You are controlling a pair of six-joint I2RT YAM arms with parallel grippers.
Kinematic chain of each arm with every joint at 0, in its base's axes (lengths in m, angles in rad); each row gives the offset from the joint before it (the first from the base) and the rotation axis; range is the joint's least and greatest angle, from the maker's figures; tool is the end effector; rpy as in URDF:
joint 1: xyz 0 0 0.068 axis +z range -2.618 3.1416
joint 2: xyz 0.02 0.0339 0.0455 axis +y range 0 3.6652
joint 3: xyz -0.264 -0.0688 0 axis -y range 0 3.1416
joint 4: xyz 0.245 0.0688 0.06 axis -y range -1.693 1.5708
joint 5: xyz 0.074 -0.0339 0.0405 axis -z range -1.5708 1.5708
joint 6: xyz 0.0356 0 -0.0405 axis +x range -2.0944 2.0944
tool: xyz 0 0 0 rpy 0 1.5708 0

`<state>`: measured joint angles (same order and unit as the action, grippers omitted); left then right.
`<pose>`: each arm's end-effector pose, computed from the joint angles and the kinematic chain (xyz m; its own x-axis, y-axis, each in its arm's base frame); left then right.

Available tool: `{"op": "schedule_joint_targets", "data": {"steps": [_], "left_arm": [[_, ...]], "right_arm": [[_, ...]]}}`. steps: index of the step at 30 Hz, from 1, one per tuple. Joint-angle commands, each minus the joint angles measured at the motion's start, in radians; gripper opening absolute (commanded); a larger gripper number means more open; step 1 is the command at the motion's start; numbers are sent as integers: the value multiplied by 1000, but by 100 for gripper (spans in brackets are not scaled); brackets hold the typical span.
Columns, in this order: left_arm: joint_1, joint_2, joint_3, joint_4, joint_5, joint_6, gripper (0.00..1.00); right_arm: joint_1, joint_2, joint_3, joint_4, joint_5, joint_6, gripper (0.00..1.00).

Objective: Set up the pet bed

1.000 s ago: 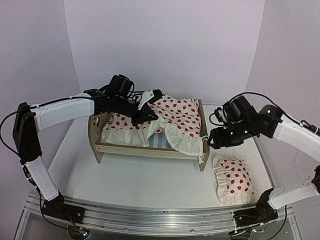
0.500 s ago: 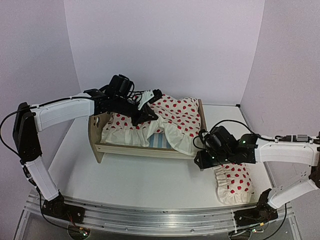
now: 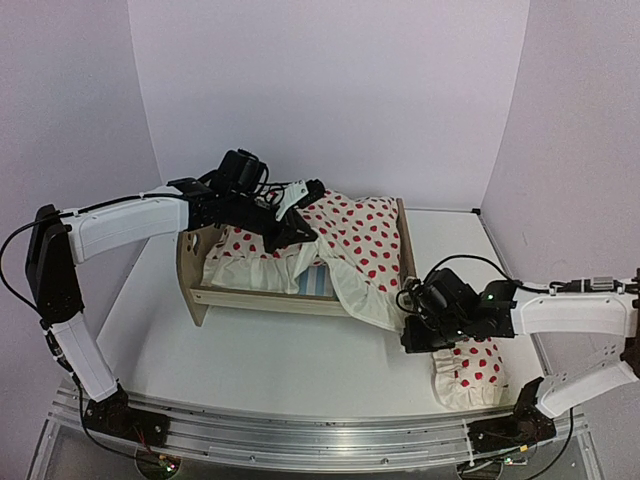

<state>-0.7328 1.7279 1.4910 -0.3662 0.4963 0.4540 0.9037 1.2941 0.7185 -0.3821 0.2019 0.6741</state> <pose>0.2862 -0.2804 0.3153 0.0069 0.5126 -0.8586 0.9755 0.1852 0.1185 0.1595 0.1910 0.1954 -0.8312 -0.0671 -0.5519 -0.2297 0.9454 0.2310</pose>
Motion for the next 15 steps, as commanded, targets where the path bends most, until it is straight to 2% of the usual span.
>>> {"op": "schedule_joint_targets", "data": {"steps": [1, 4, 5, 6, 7, 8, 9, 12, 15], "left_arm": [[-20, -18, -18, -4, 54, 34, 0], [-36, -8, -43, -50, 58, 99, 1], [-41, -3, -53, -63, 53, 121, 4], [-46, 5, -60, -80, 52, 144, 11], [-51, 16, -63, -102, 49, 171, 19], [-58, 27, -67, -123, 42, 196, 30], [-66, 39, -71, -141, 33, 219, 40], [-82, 57, -87, -162, 11, 283, 60], [-100, 78, -89, -172, 3, 311, 71]], "right_arm": [[1, -58, -61, -158, -310, 139, 0], [1, -103, -56, -165, -289, 130, 0], [0, -106, -44, -165, -266, 108, 0], [0, -102, -28, -166, -250, 85, 4], [0, -89, -2, -170, -244, 69, 14], [-1, -69, 22, -175, -247, 53, 30], [0, -48, 40, -189, -251, 40, 40], [-2, -22, 101, -251, -245, 22, 50], [-20, -54, 140, -324, -205, 19, 53]]}}
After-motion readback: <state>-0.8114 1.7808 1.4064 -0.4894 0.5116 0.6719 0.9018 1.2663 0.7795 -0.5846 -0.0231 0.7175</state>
